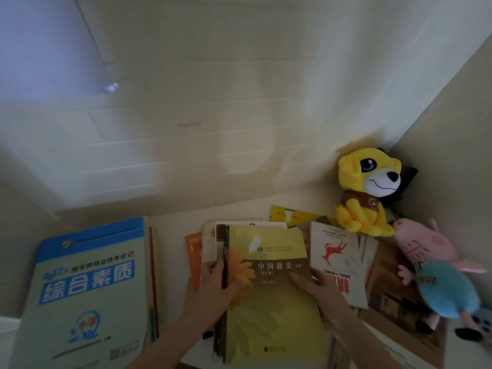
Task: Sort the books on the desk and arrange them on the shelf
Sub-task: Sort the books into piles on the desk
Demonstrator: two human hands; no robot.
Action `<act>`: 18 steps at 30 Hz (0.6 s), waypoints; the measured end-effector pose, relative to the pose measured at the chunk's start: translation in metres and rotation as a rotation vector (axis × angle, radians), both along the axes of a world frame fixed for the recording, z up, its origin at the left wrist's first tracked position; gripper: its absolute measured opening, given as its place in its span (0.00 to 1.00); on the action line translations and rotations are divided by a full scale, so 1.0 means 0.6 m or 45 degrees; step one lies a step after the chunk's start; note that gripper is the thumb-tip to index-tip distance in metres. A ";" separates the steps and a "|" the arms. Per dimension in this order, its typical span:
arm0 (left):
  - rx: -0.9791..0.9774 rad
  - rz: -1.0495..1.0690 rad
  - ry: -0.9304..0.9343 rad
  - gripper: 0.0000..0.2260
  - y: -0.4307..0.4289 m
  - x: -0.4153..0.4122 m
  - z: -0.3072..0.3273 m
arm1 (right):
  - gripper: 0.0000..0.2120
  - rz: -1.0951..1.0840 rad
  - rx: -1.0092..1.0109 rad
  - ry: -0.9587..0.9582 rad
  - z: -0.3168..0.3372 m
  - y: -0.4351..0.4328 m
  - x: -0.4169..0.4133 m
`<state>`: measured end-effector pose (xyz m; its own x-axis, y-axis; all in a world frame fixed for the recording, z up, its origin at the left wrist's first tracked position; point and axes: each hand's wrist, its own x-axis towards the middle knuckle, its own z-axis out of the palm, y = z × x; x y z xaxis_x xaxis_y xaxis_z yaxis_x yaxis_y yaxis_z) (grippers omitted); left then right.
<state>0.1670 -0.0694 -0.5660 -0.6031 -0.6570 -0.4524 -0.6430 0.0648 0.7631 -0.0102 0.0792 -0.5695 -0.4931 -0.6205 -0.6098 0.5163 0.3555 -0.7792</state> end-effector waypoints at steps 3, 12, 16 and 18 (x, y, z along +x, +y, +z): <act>-0.060 -0.022 -0.049 0.35 0.003 -0.003 0.000 | 0.18 -0.004 -0.005 0.075 -0.001 0.001 0.005; 0.033 -0.011 -0.019 0.33 -0.013 -0.002 -0.004 | 0.31 0.121 0.613 0.797 -0.021 0.011 -0.044; 0.051 0.034 0.014 0.41 -0.021 0.006 -0.023 | 0.61 -0.074 0.960 0.779 -0.088 0.072 -0.147; 0.019 0.053 0.041 0.40 -0.017 0.005 0.001 | 0.66 -0.068 1.068 0.682 -0.106 0.091 -0.170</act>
<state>0.1697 -0.0795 -0.5655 -0.5899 -0.6750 -0.4432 -0.6200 0.0269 0.7842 -0.1121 0.1337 -0.6332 -0.8461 -0.0598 -0.5297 0.2013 0.8843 -0.4213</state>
